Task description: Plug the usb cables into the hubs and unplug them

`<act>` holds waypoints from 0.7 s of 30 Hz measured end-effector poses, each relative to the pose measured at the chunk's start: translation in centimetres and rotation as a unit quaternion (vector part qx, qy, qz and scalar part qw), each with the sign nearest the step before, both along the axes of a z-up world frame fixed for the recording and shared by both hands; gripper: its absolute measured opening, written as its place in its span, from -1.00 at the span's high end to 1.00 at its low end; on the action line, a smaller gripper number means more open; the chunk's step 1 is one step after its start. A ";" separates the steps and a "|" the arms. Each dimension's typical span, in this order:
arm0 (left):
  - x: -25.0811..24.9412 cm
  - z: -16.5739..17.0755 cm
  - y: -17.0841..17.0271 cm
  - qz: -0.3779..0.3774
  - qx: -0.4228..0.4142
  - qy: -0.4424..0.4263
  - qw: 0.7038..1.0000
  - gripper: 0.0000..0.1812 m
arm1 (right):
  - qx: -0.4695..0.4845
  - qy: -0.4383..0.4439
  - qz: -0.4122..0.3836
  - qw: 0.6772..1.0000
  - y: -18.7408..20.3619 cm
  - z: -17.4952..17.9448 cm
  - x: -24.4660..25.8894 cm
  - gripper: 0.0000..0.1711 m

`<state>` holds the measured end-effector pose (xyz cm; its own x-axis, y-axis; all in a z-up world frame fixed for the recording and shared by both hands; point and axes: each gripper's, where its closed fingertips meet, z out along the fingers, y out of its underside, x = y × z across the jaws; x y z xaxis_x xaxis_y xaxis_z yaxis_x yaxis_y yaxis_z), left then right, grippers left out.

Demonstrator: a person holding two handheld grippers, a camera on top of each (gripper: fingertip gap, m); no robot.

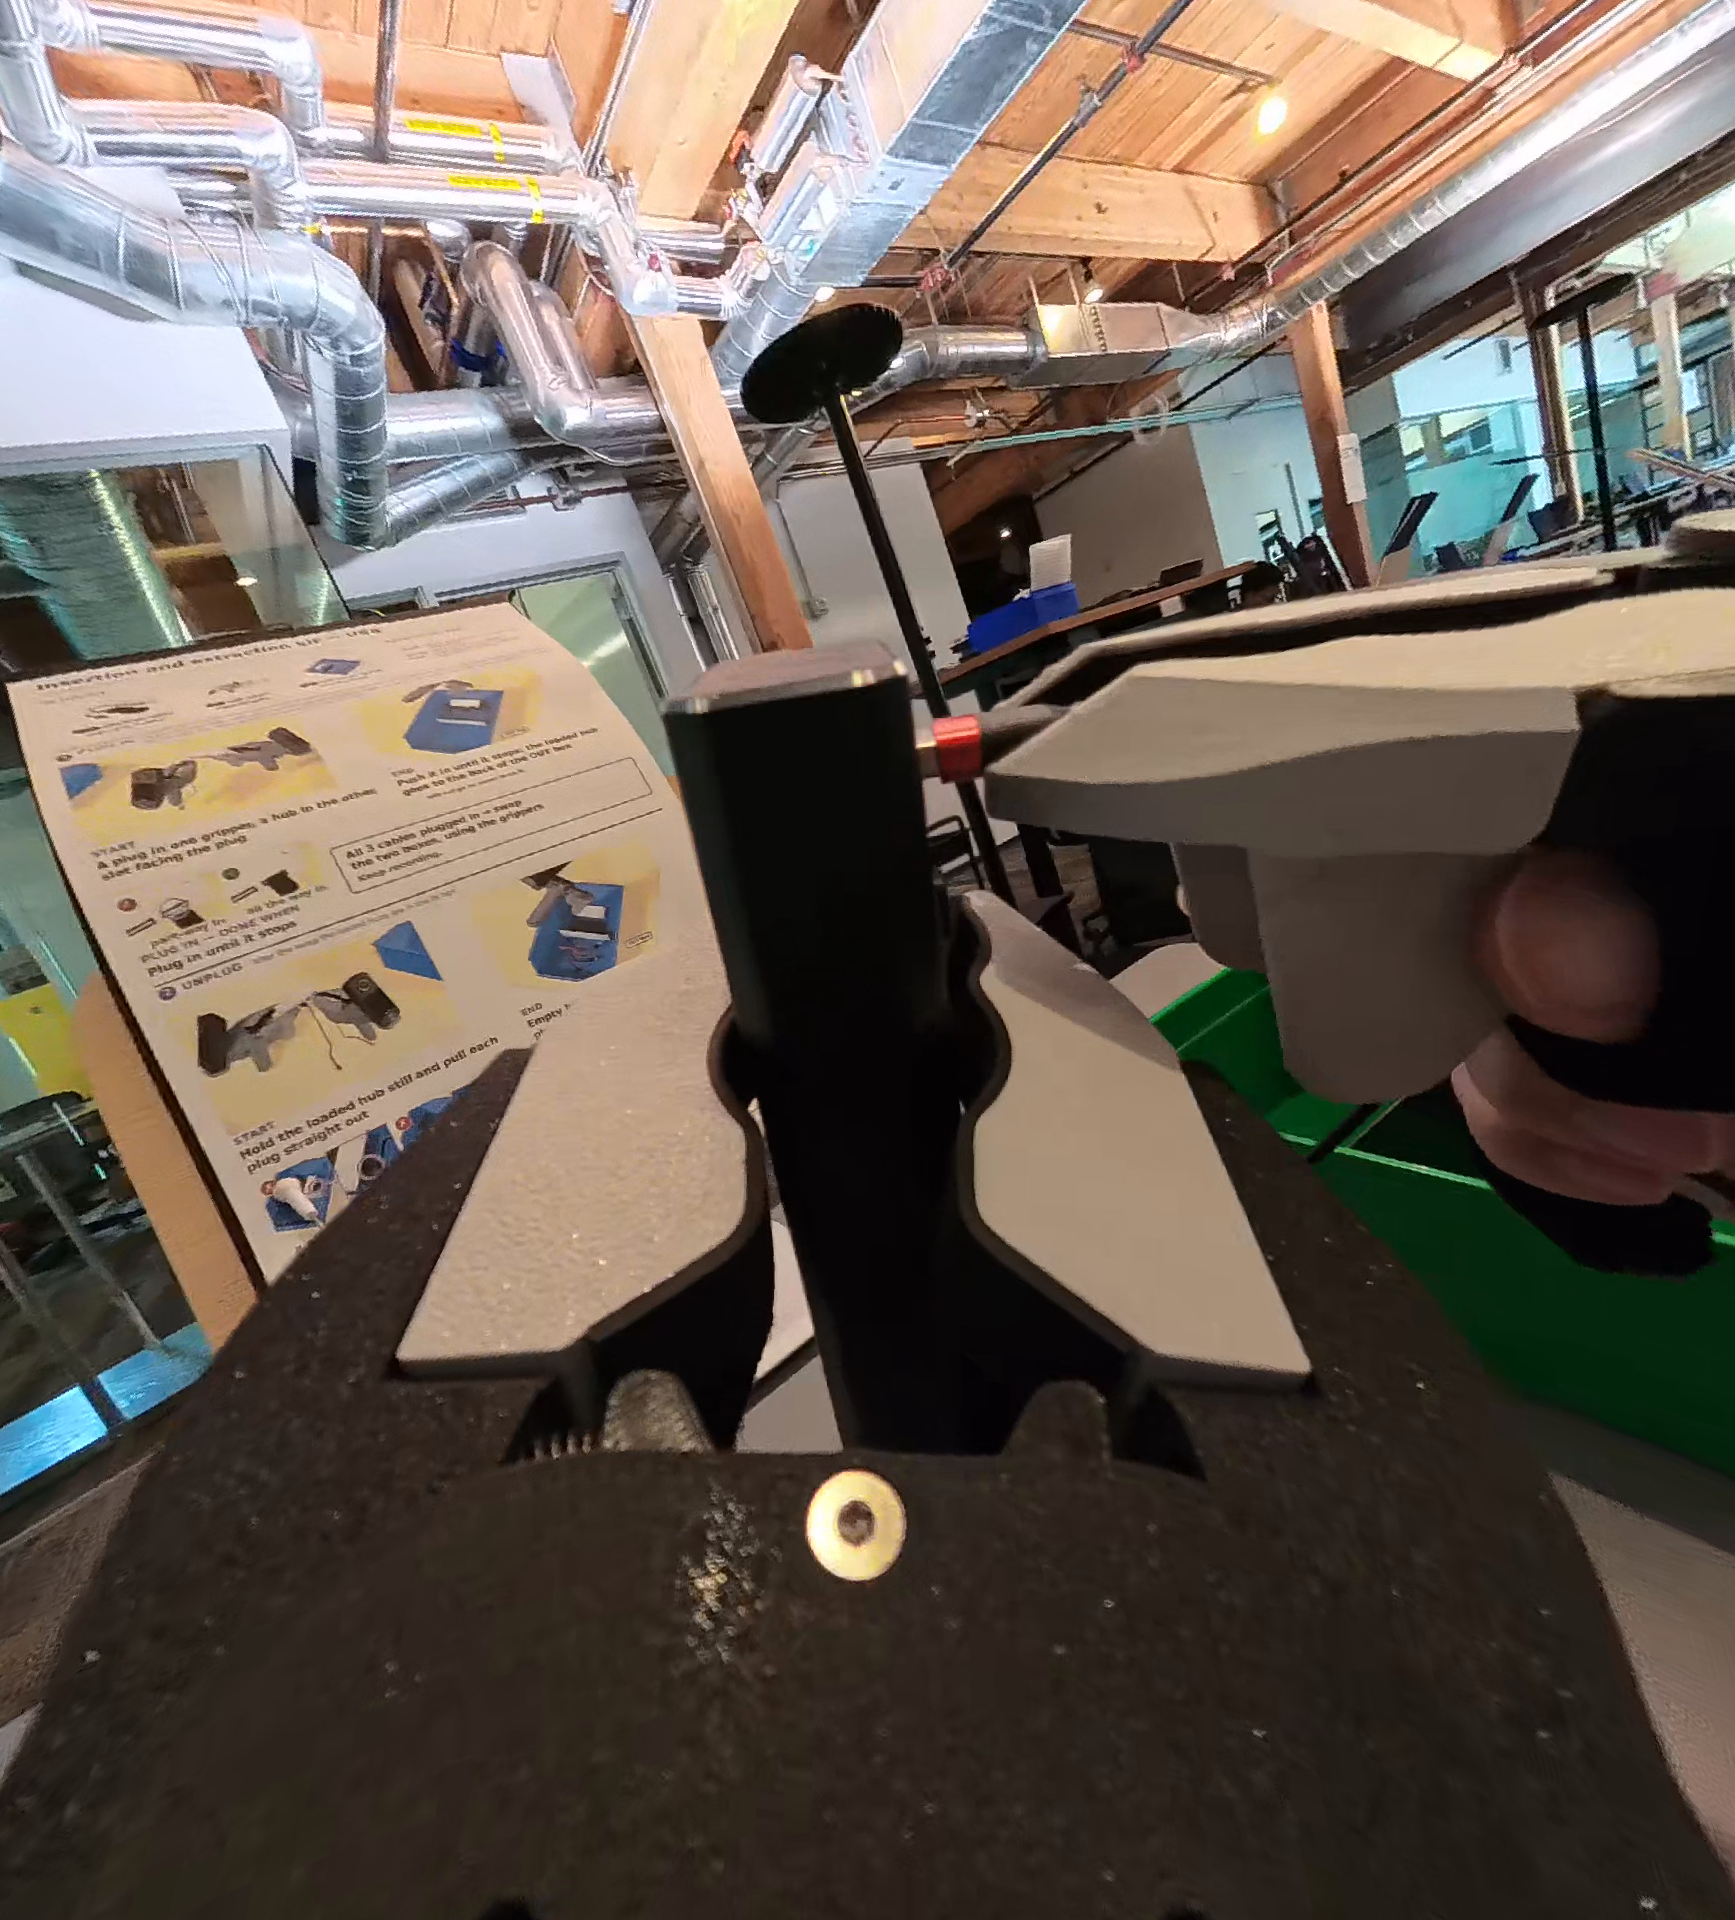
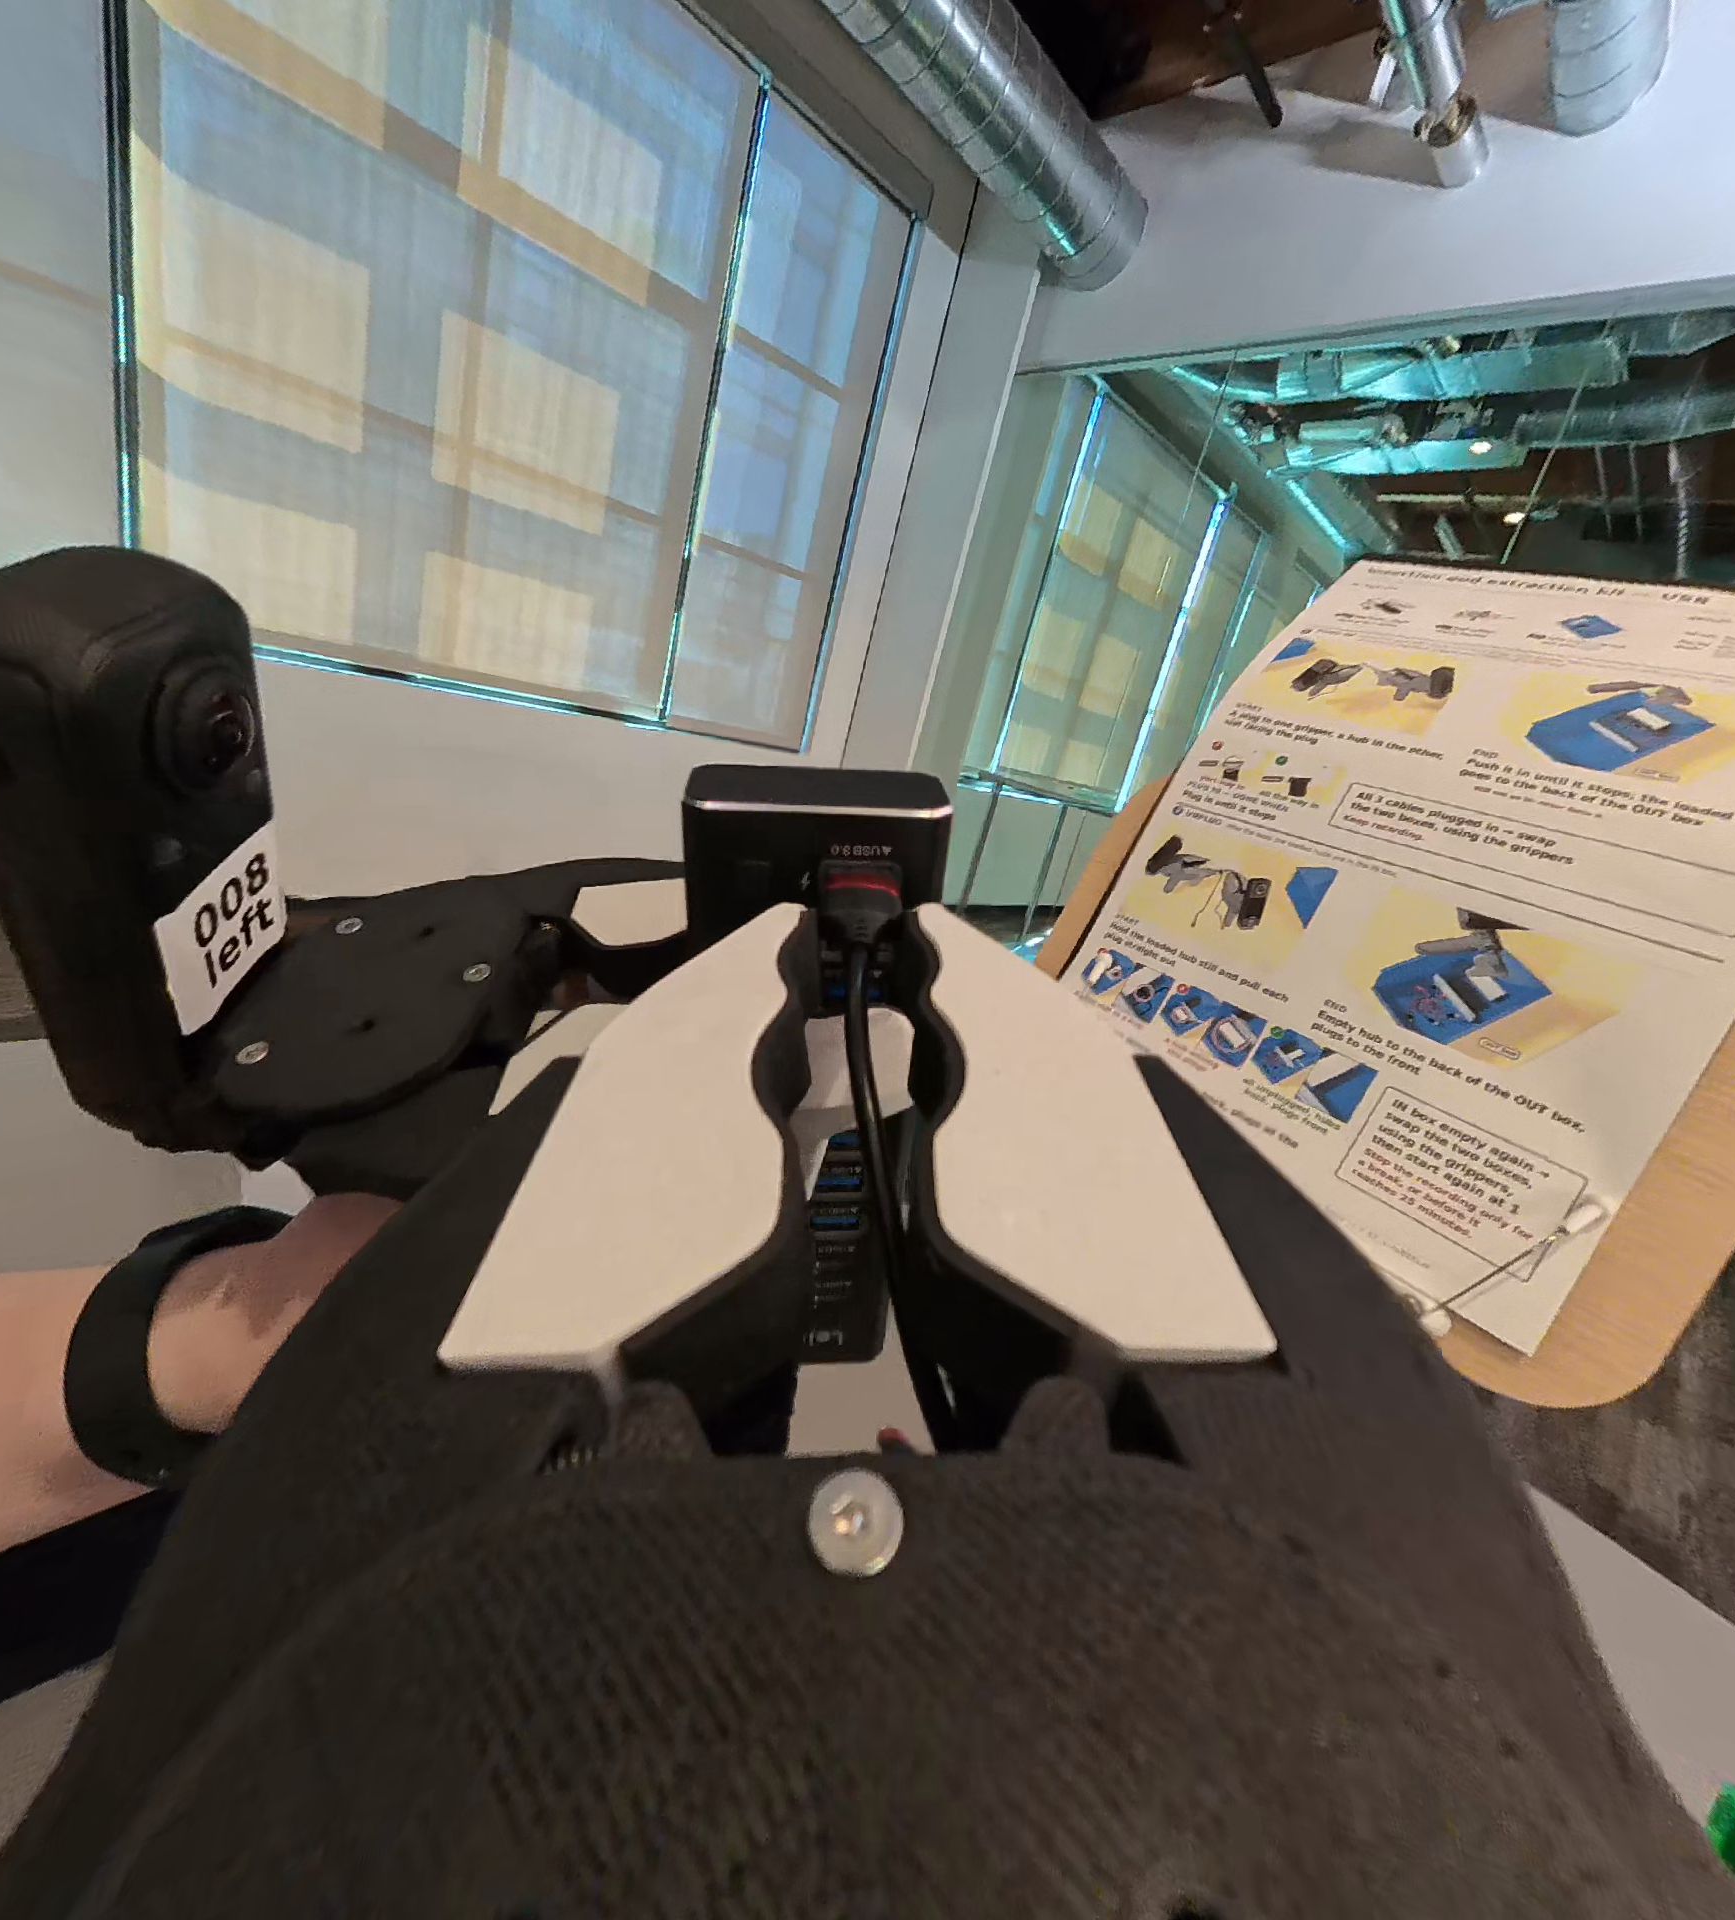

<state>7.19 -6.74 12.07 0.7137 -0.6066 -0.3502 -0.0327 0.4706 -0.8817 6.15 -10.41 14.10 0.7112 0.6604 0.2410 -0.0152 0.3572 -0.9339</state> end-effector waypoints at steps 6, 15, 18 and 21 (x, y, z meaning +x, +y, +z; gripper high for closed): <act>-0.1 0.4 -0.6 -0.001 0.027 0.034 0.999 0.65 | 0.004 -0.003 0.018 1.000 -0.5 0.2 -0.1 0.82; 0.0 -0.1 -0.1 0.012 0.024 0.049 0.998 0.63 | -0.006 0.005 0.008 1.000 0.0 -0.2 0.1 0.82; 0.5 -1.1 0.6 -0.009 -0.024 0.045 0.999 0.60 | -0.011 0.004 -0.006 1.000 0.9 -0.7 0.4 0.82; 1.1 -3.6 2.4 -0.015 -0.047 0.022 0.999 0.57 | -0.024 -0.029 -0.005 0.999 3.1 -2.6 0.8 0.82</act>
<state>8.29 -4.30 8.50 0.6791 -0.6595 -0.3222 -0.0597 0.3879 -0.9198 6.92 -7.34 11.46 0.7033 0.6656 0.2496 0.0419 0.3118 -0.9492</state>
